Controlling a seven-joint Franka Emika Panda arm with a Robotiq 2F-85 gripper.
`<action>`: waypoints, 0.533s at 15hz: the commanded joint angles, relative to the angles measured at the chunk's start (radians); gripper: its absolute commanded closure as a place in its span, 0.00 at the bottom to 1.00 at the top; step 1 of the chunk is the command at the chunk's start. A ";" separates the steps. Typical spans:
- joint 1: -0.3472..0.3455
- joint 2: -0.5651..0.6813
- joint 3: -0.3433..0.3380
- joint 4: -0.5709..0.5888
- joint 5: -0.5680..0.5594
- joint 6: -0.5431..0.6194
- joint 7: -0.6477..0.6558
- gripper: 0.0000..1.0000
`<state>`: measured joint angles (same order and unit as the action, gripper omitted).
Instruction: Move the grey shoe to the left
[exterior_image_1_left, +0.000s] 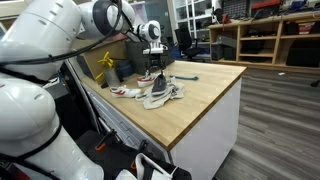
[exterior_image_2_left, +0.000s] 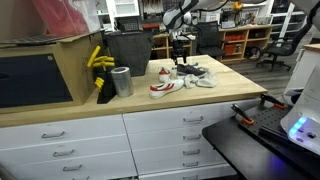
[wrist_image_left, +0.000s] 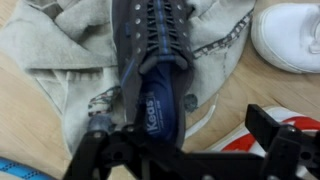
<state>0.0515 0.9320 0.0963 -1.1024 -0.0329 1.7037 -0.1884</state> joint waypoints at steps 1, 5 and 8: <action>0.056 0.005 -0.001 0.036 -0.004 -0.006 0.035 0.00; 0.101 0.022 -0.027 0.044 -0.044 -0.020 0.061 0.00; 0.104 0.022 -0.048 0.030 -0.079 -0.017 0.066 0.00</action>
<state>0.1494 0.9484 0.0744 -1.0860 -0.0816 1.7036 -0.1451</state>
